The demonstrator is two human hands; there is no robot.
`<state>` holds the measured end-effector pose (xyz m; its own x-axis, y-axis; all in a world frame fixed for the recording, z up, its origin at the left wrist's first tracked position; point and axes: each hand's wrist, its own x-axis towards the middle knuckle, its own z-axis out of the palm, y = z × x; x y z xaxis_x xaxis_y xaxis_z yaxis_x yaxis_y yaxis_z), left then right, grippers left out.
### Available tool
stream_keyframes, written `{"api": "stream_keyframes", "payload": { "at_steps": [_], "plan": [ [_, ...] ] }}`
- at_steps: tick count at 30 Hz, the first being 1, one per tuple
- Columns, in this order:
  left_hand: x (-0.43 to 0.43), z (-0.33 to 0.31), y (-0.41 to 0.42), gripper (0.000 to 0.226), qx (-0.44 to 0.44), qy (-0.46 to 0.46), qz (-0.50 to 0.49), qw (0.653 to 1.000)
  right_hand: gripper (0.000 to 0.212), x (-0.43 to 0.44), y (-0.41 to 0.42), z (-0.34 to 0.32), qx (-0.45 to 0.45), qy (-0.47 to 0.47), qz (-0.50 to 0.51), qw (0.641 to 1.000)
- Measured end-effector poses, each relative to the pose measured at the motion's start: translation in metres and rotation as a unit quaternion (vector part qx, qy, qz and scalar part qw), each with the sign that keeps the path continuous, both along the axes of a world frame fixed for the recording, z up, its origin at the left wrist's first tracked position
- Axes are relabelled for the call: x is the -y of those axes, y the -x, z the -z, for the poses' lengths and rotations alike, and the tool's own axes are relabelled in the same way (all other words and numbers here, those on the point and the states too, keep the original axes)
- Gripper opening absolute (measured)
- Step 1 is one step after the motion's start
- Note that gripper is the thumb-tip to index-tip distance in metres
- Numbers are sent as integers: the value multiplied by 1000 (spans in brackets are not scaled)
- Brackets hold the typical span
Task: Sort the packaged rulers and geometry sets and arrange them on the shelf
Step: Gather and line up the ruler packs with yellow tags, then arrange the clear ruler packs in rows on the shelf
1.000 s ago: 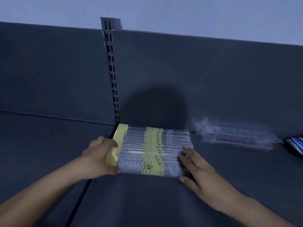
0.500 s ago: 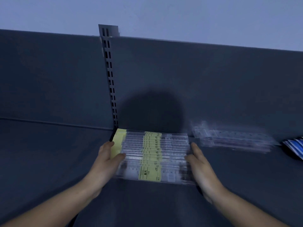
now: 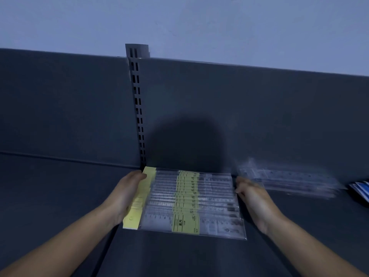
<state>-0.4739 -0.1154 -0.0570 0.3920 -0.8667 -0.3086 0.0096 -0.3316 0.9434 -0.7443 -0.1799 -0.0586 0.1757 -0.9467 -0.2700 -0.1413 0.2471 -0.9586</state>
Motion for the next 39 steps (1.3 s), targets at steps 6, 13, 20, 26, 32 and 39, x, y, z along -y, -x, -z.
{"api": "stream_keyframes", "payload": {
  "at_steps": [6, 13, 20, 26, 32, 39],
  "plan": [
    [17, -10, 1, 40, -32, -2, 16, 999, 51, 10, -6, -7, -35, -13, -17, 999],
    [32, -3, -2, 28, -104, 13, 42, 994, 56, 9, -16, -2, -20, -33, -31, 999],
    [39, 4, -5, 27, -100, -1, 39, 994, 57, 8, -15, -4, -47, -17, -9, 999],
    [35, 10, -12, 83, -51, -14, 65, 996, 62, -2, -22, -4, -98, 5, -44, 994],
    [28, 4, -1, 30, 43, 42, 69, 996, 56, -15, -17, -9, -109, 20, -36, 993],
    [14, -5, 25, 48, 212, 122, 45, 968, 48, -33, 17, -14, -183, 73, -90, 976]
  ]
}}
